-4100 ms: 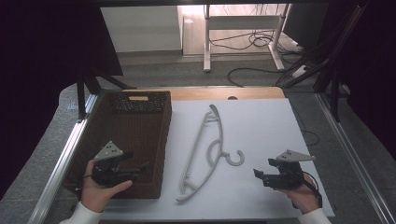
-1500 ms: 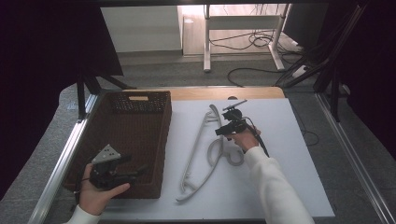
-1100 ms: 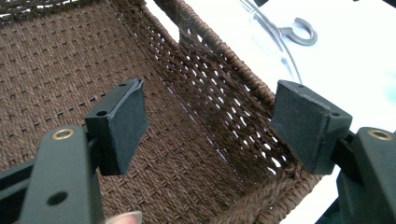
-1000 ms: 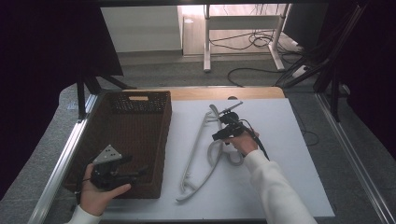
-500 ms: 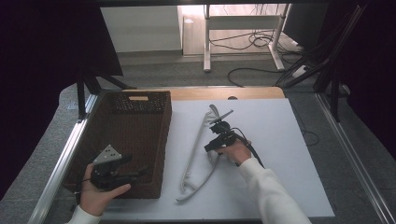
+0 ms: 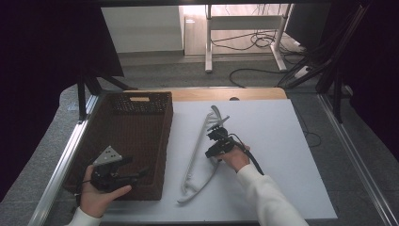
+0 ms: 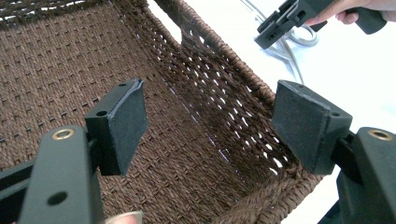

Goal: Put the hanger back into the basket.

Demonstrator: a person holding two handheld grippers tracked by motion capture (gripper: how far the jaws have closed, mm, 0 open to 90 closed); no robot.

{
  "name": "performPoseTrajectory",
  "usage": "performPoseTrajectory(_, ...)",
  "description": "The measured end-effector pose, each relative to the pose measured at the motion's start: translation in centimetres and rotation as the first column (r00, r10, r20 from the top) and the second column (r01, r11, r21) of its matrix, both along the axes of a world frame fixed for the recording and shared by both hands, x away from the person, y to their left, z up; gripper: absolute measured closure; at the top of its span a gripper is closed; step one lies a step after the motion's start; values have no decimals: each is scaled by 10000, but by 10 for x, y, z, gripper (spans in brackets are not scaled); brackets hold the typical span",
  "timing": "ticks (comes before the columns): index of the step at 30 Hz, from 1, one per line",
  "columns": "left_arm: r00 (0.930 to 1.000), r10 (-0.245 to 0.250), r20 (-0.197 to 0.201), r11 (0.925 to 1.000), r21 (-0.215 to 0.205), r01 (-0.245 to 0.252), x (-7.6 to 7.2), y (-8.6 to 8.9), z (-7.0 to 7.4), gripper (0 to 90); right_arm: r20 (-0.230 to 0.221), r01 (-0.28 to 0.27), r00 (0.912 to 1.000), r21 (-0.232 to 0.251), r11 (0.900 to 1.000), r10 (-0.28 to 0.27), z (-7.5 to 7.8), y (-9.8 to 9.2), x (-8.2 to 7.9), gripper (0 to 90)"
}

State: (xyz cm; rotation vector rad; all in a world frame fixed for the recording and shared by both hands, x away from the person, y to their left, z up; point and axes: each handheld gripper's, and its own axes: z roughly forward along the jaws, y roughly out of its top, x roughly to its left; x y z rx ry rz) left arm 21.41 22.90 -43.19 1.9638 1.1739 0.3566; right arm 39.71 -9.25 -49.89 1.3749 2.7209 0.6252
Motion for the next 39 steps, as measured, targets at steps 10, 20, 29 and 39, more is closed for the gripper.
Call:
performPoseTrajectory(10, 10000, -28, 1, 10000, 42, 28, 0, 0, 0, 261, 96, 343, 9994, -275, 9990, -340, -3, 7, -1, 660)
performPoseTrajectory(20, 10000, -19, -3, 10000, 29, 19, 0, 1, 0, 261, -458, 1117, 9928, 225, 9935, -1106, -4, 3, 5, 752)
performPoseTrajectory(29, 10000, -12, -17, 10000, 33, 12, 0, 2, -1, 261, -355, 1127, 9931, 203, 9934, -1119, -1, 1, 6, 814)
performPoseTrajectory(39, 10000, 21, -3, 10000, 17, -21, 1, 1, -2, 261, 559, 665, 9961, 383, 9970, -686, 20, -14, 6, 816)
